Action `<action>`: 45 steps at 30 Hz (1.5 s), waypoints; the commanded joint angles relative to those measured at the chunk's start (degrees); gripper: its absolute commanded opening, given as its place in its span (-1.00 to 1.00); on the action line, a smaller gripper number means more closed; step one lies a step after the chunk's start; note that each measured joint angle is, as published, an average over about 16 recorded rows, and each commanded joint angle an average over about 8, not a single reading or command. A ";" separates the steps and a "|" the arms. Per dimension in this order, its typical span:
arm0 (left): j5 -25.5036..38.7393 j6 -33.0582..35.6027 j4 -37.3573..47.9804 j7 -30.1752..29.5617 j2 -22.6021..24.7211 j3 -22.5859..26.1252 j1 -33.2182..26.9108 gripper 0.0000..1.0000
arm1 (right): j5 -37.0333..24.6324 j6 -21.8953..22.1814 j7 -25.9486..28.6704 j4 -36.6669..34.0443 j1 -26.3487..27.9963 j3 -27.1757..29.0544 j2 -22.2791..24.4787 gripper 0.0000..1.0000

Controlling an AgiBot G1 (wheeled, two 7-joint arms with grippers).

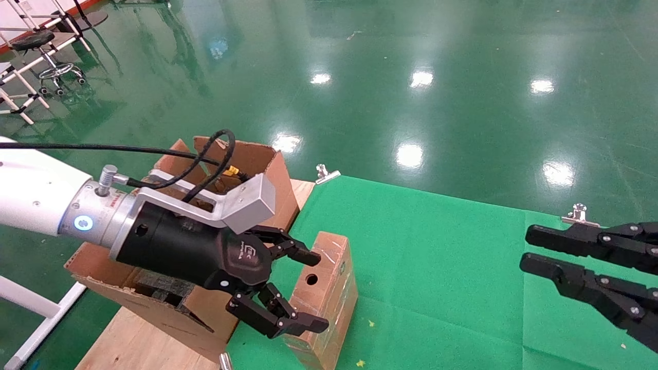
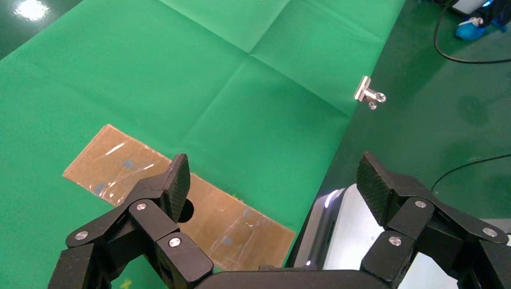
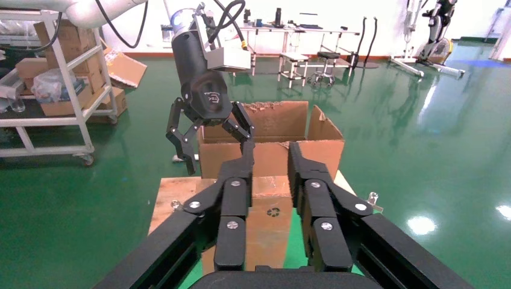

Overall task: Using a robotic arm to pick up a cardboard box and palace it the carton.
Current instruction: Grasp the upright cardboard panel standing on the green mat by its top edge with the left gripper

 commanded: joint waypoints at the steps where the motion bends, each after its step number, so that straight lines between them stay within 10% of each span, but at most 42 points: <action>1: 0.15 -0.09 0.00 0.17 -0.13 0.30 -0.14 1.00 | 0.00 0.00 0.00 0.00 0.00 0.00 0.00 -1.00; 35: 12.24 -0.14 4.40 -34.50 13.14 32.23 -24.29 1.00 | 0.00 0.00 -0.01 -0.01 0.00 0.00 0.00 -1.00; 42: 12.50 -0.80 4.41 -36.81 15.24 35.36 -25.04 0.98 | 0.00 0.01 -0.01 -0.01 0.00 -0.01 0.01 0.56; 45: 12.68 -1.05 4.19 -37.51 15.90 36.24 -25.10 0.34 | 0.00 0.01 -0.01 -0.01 0.00 -0.01 0.01 1.00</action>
